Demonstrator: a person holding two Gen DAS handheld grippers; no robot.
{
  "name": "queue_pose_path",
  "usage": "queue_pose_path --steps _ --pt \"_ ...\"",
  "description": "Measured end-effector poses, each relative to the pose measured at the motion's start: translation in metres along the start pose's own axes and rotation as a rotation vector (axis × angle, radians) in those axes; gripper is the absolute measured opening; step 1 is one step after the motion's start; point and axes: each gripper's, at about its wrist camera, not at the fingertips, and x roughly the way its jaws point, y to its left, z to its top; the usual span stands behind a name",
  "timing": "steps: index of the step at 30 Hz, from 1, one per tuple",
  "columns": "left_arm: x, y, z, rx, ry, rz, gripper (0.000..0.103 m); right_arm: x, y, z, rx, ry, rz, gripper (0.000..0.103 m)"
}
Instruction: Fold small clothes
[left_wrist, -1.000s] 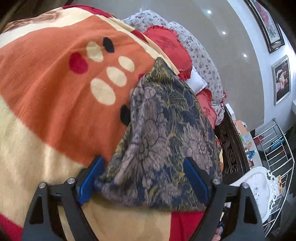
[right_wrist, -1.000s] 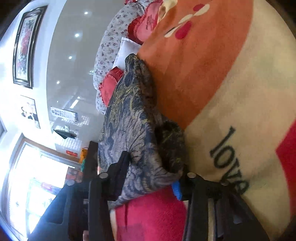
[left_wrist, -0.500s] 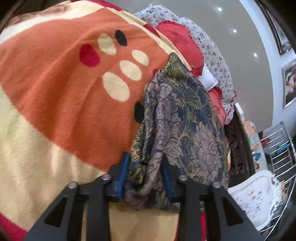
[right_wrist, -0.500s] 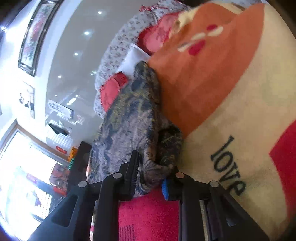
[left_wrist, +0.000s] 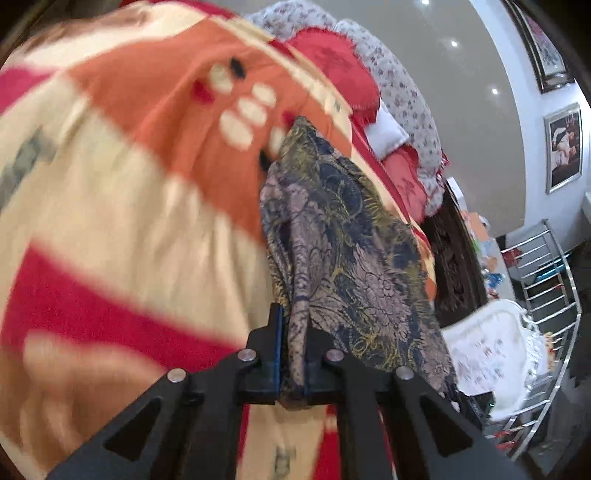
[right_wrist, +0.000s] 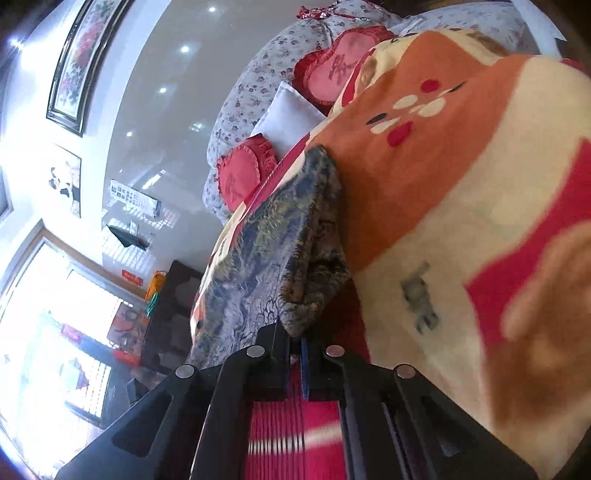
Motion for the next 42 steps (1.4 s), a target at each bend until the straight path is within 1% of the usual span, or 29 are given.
queue_pose_path --steps 3,6,7,9,10,11,12,13,14,15,17,18,19,21,22,23,24,25,26,27,29,32,33,34,36,37,38,39,42 --pt "-0.015 0.004 -0.025 0.001 0.036 -0.011 0.007 -0.033 -0.002 -0.018 0.015 0.015 -0.007 0.000" --pt "-0.024 0.004 -0.041 0.025 0.042 0.000 0.008 -0.061 -0.008 -0.037 0.056 0.014 -0.005 0.000" --pt "-0.023 0.003 -0.045 0.052 0.043 0.026 0.010 -0.066 -0.010 -0.041 0.062 0.015 -0.009 0.000" --pt "-0.013 0.005 -0.052 0.105 0.053 0.094 0.017 -0.067 -0.021 -0.047 0.092 0.034 -0.036 0.000" --pt "-0.008 0.007 -0.053 0.114 0.061 0.119 0.025 -0.069 -0.029 -0.049 0.132 0.035 -0.057 0.000" --pt "-0.006 0.012 -0.054 0.101 0.060 0.110 0.027 -0.074 -0.039 -0.050 0.190 0.028 -0.080 0.000" --pt "-0.006 0.017 -0.053 0.079 0.061 0.086 0.028 -0.076 -0.043 -0.048 0.219 0.016 -0.084 0.000" --pt "-0.006 0.020 -0.051 0.062 0.064 0.063 0.032 -0.082 -0.043 -0.046 0.234 -0.014 -0.094 0.000" --pt "-0.005 0.023 -0.050 0.055 0.070 0.038 0.038 -0.091 -0.038 -0.043 0.220 -0.054 -0.118 0.000" --pt "-0.005 0.024 -0.049 0.047 0.073 0.017 0.041 -0.098 -0.026 -0.038 0.170 -0.101 -0.160 0.000" --pt "-0.002 0.026 -0.049 0.025 0.070 -0.034 0.057 -0.105 0.003 -0.029 0.046 -0.149 -0.211 0.000" --pt "-0.001 0.024 -0.048 0.026 0.062 -0.050 0.060 -0.102 0.026 -0.024 -0.050 -0.170 -0.236 0.000" --pt "0.001 0.019 -0.047 0.031 0.057 -0.046 0.062 -0.097 0.043 -0.021 -0.110 -0.175 -0.245 0.000" --pt "0.003 0.010 -0.049 0.057 0.043 -0.007 0.062 -0.071 0.086 -0.018 -0.285 -0.138 -0.273 0.000" --pt "0.003 0.006 -0.051 0.077 0.036 0.021 0.055 -0.057 0.102 -0.018 -0.360 -0.117 -0.292 0.000" --pt "0.005 0.000 -0.054 0.107 0.028 0.075 0.022 -0.039 0.121 -0.021 -0.448 -0.098 -0.312 0.000" --pt "0.009 -0.004 -0.057 0.131 0.043 0.126 0.016 -0.017 0.142 -0.028 -0.555 -0.082 -0.336 0.000" --pt "0.013 -0.008 -0.059 0.141 0.048 0.164 0.016 0.002 0.156 -0.034 -0.622 -0.069 -0.354 0.000" --pt "0.013 -0.014 -0.062 0.159 0.031 0.207 0.016 0.026 0.171 -0.041 -0.686 -0.047 -0.373 0.000" --pt "0.014 -0.022 -0.065 0.193 0.022 0.257 0.016 0.043 0.176 -0.046 -0.707 -0.032 -0.387 0.000" --pt "0.018 -0.039 -0.072 0.258 -0.001 0.365 0.017 0.076 0.186 -0.050 -0.729 -0.002 -0.443 0.000" --pt "0.027 -0.054 -0.082 0.333 -0.030 0.482 0.020 0.122 0.189 -0.048 -0.744 0.027 -0.496 0.001" --pt "0.030 -0.057 -0.085 0.349 -0.040 0.510 0.020 0.135 0.186 -0.049 -0.734 0.047 -0.505 0.005" --pt "0.032 -0.058 -0.087 0.362 -0.046 0.525 0.021 0.147 0.179 -0.050 -0.722 0.068 -0.516 0.007" --pt "0.035 -0.064 -0.091 0.390 -0.059 0.557 0.021 0.170 0.158 -0.055 -0.717 0.115 -0.559 0.015" --pt "0.036 -0.065 -0.093 0.401 -0.062 0.570 0.022 0.179 0.143 -0.061 -0.715 0.147 -0.581 0.016" --pt "0.036 -0.065 -0.094 0.411 -0.065 0.581 0.022 0.182 0.134 -0.064 -0.699 0.151 -0.565 0.018" --pt "0.036 -0.064 -0.094 0.412 -0.068 0.584 0.022 0.175 0.135 -0.061 -0.682 0.128 -0.539 0.019" --pt "0.038 -0.064 -0.094 0.414 -0.071 0.595 0.022 0.170 0.133 -0.063 -0.674 0.127 -0.535 0.020"
